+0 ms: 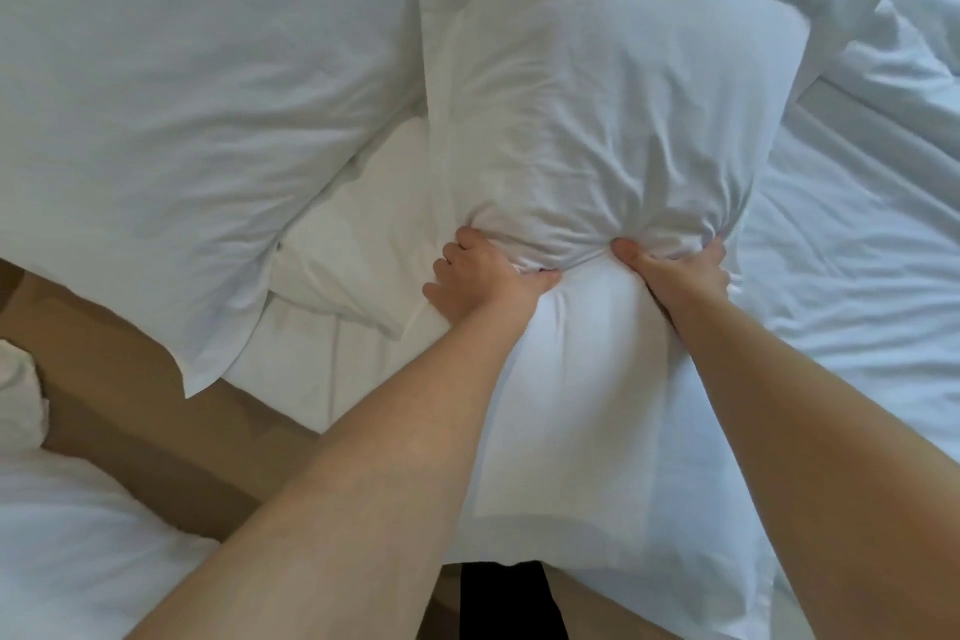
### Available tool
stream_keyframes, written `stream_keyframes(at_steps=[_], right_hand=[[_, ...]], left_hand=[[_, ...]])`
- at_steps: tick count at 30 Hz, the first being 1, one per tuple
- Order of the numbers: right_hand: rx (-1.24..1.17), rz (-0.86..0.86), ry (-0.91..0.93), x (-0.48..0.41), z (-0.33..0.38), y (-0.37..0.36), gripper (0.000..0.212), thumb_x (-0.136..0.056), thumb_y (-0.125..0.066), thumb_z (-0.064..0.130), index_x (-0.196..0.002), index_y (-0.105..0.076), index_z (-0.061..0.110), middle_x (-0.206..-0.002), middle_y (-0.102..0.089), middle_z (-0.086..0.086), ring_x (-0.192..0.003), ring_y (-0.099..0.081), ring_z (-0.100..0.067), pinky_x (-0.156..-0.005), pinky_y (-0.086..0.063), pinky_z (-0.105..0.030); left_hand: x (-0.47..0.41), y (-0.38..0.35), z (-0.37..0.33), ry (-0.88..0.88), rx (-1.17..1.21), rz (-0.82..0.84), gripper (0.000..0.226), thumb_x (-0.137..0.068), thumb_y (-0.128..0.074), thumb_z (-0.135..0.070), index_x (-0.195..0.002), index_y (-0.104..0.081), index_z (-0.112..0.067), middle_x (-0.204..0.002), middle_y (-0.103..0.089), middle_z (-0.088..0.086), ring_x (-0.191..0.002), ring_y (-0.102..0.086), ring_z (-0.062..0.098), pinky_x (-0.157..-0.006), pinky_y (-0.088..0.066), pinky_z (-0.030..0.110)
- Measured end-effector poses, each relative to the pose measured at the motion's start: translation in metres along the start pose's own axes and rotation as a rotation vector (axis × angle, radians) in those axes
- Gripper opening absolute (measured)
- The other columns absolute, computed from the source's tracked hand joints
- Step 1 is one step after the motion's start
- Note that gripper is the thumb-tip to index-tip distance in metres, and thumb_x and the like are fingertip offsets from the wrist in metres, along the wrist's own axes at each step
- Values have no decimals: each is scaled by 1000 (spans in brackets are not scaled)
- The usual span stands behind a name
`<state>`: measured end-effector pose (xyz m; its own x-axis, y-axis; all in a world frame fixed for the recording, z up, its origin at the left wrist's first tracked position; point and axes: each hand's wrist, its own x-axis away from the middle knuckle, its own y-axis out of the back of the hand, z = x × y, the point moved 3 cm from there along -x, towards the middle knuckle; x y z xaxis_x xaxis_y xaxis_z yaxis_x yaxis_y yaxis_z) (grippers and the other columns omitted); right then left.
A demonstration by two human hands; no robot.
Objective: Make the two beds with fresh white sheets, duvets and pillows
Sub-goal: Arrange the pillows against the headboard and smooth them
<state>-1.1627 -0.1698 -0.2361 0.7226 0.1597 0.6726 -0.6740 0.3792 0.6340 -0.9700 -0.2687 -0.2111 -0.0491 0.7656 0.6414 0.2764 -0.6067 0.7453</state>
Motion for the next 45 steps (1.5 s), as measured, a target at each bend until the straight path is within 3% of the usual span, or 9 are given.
stream_keyframes(at_steps=[4,7,16,20,24,29,36,40,45], right_hand=[[-103,-35,39,20,-7,6,83,-57,-86,54,-121,-51,14,-108,-61,0,-107,-58,-27,-92,-46,-37],[-76,-42,122,40,2,26,47,-71,-84,40,-104,-62,16,-84,-60,4,-91,-56,-23,-80,-40,-28],[-104,13,210,211,-10,64,34,-74,-78,42,-100,-66,23,-94,-70,0,-97,-66,-27,-91,-53,-44],[-107,99,300,313,25,86,23,-78,-75,38,-91,-62,25,-86,-65,11,-93,-64,-21,-88,-51,-38],[-10,272,440,399,69,99,23,-77,-75,40,-83,-60,22,-82,-67,4,-81,-65,-16,-74,-53,-34],[141,444,590,477,96,90,37,-70,-76,51,-88,-62,22,-84,-69,1,-79,-68,-19,-74,-57,-38],[339,585,811,581,121,35,49,-71,-79,52,-97,-63,13,-92,-67,-1,-94,-64,-25,-87,-53,-43],[496,681,975,647,130,-23,61,-64,-77,63,-95,-62,13,-97,-67,-5,-97,-62,-27,-90,-52,-47],[608,854,1211,757,138,-102,79,-77,-75,55,-134,-50,6,-130,-56,-9,-125,-51,-30,-98,-41,-35]], left_hand=[[6,7,13,-91,111,28,76,-69,-75,-63,-121,-45,-16,-110,-62,1,-104,-61,26,-80,-43,34],[15,29,23,-163,177,62,59,-73,-74,-59,-113,-54,-20,-97,-62,-1,-98,-62,28,-71,-42,31],[116,134,127,-164,433,-17,36,-80,-69,-53,-91,-67,-19,-85,-68,-2,-85,-63,23,-73,-51,34],[187,209,179,-122,591,-65,18,-82,-73,-43,-83,-67,-26,-78,-65,-14,-79,-62,10,-64,-44,18],[260,263,235,-8,756,-150,23,-80,-71,-48,-88,-68,-27,-85,-68,-13,-83,-64,7,-73,-50,26],[333,304,298,121,864,-287,38,-79,-70,-54,-101,-67,-23,-96,-67,-9,-93,-63,18,-87,-51,37],[404,321,393,328,960,-500,54,-71,-59,-66,-102,-66,-23,-97,-66,-5,-92,-60,20,-78,-47,34],[429,316,455,454,1109,-608,35,-80,-66,-55,-94,-67,-23,-90,-68,-2,-87,-63,21,-73,-49,34],[463,323,530,589,1244,-799,24,-85,-67,-47,-87,-68,-23,-82,-67,-8,-78,-61,6,-63,-42,22]])
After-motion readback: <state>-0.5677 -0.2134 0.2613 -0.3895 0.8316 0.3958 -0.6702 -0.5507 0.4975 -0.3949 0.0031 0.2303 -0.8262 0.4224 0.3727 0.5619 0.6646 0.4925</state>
